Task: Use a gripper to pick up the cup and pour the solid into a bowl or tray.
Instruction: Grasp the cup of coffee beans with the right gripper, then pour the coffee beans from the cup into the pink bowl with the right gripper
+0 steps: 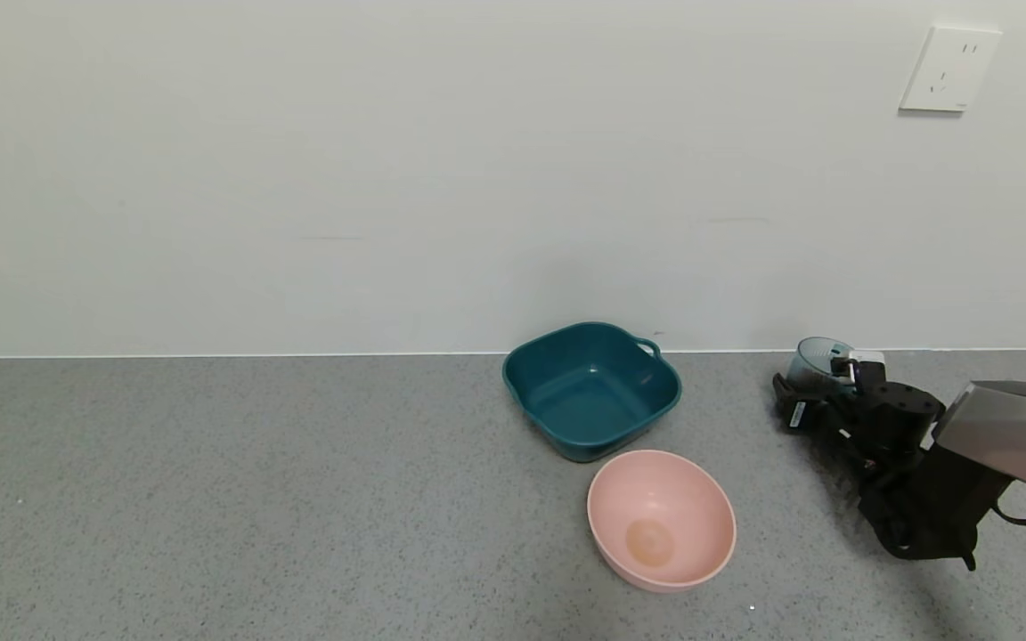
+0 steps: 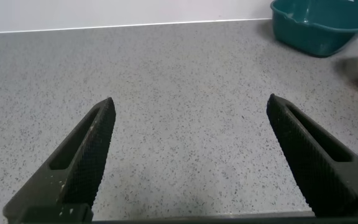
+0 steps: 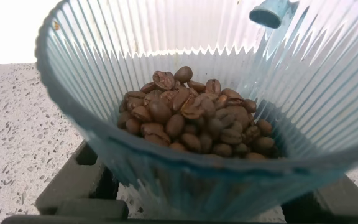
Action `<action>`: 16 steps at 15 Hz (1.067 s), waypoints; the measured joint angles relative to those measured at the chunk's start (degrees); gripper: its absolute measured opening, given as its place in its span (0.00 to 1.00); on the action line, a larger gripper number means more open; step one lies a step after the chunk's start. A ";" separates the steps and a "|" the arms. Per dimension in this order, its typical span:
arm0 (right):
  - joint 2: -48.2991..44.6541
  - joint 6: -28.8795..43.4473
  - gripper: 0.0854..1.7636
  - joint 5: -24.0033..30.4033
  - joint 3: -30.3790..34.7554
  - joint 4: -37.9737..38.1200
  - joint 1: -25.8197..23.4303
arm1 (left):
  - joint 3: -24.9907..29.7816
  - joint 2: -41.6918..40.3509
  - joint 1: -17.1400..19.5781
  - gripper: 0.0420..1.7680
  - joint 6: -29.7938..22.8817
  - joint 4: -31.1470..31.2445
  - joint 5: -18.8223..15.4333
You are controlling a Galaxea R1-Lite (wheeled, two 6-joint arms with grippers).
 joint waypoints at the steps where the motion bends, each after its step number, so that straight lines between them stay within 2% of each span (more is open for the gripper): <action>1: -0.05 0.00 0.77 0.01 0.02 0.05 0.05 | 0.00 0.00 0.00 0.99 0.02 0.00 0.00; 6: -1.07 -0.13 0.77 0.09 0.62 1.29 0.05 | 0.00 0.00 0.00 0.99 0.00 -0.01 0.00; 11: -6.30 -0.17 0.77 0.39 3.00 5.06 0.00 | 0.00 0.00 0.00 0.99 0.00 0.00 0.00; 16: -15.24 -2.26 0.77 0.78 5.51 13.86 1.01 | 0.00 0.00 0.00 0.99 0.00 0.02 0.00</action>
